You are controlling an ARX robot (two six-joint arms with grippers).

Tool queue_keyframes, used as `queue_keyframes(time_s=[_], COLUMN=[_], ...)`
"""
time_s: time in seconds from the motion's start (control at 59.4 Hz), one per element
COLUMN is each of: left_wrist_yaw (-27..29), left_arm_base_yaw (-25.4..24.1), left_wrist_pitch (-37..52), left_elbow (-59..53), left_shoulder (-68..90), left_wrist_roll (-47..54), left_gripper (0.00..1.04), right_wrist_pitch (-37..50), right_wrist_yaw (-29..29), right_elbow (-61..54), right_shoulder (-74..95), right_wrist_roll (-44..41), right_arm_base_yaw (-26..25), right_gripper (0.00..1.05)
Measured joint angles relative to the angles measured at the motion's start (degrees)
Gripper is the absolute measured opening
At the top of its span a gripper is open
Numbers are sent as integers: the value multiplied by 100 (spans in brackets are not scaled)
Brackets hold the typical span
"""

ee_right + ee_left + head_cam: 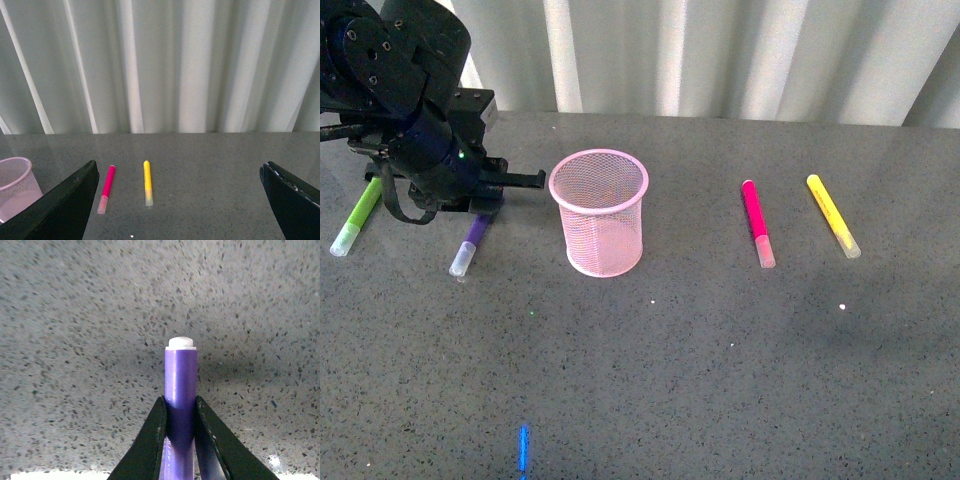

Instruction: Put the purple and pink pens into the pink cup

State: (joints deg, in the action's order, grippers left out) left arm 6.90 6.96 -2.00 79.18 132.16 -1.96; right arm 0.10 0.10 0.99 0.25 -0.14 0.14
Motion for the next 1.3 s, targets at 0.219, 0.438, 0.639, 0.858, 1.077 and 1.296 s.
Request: queue_keyframes(time_s=[0.219, 0.438, 0.639, 0.858, 1.077, 1.296], left_wrist_yaw=[269, 380, 1047, 1685, 1849, 1843], left_arm_base_yaw=[-7, 310, 1386, 2192, 2260, 2162], left_wrist_pitch=[1641, 4065, 6122, 6741, 6846, 6837], left_elbow=[-673, -1746, -3040, -3248, -3062, -2769], left_shoulder=[-1038, -2385, -2490, -2046, -1530, -1233], left_wrist_roll=[59, -511, -970, -1331, -1362, -1379], left_gripper=[13, 13, 13, 13, 13, 13], right_wrist_pitch=[0, 0, 0, 0, 0, 0], right_wrist_yaw=[0, 0, 0, 2, 2, 0], right_elbow=[0, 0, 0, 0, 0, 0], right_shoulder=[0, 0, 0, 0, 0, 0], right_wrist_roll=[2, 2, 0, 2, 2, 2], right_arm_base_yaw=[0, 0, 0, 0, 0, 0], right_gripper=[98, 98, 98, 98, 98, 98])
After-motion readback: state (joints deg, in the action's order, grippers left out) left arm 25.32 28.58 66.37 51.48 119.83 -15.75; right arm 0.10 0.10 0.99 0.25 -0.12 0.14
